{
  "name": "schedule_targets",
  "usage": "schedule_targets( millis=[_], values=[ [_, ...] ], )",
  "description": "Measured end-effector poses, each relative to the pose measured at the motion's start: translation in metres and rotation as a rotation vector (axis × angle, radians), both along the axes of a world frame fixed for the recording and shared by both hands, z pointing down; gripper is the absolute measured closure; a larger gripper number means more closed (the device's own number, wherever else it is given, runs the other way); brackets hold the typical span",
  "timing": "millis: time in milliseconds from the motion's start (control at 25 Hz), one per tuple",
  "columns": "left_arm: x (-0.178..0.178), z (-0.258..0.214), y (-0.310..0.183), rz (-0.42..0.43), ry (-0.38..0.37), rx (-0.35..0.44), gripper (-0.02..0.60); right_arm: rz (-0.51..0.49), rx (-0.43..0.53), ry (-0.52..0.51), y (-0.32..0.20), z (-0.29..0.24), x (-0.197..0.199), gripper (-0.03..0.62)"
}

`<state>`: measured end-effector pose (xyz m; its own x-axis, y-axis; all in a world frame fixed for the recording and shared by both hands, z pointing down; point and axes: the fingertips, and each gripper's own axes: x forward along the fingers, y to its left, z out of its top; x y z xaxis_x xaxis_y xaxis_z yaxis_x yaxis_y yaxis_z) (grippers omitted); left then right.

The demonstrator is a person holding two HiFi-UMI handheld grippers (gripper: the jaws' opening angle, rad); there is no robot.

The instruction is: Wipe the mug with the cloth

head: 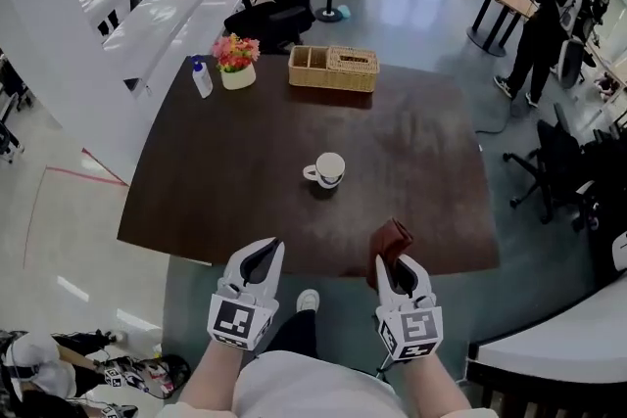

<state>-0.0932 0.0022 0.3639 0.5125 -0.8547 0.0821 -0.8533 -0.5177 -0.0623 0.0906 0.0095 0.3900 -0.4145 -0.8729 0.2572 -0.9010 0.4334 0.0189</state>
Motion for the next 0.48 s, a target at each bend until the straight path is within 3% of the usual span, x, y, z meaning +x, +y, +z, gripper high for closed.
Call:
schedule_targets(
  millis=[320, 480],
  values=[
    [-0.011, 0.046, -0.115, 0.086, -0.025, -0.073, 0.581, 0.004, -0.026, 0.015, -0.109, 0.015, -0.022, 0.516],
    [-0.004, 0.076, -0.15, 0.119, -0.022, -0.146, 0.581, -0.065, -0.028, 0.032, -0.142, 0.022, -0.033, 0.516]
  ],
)
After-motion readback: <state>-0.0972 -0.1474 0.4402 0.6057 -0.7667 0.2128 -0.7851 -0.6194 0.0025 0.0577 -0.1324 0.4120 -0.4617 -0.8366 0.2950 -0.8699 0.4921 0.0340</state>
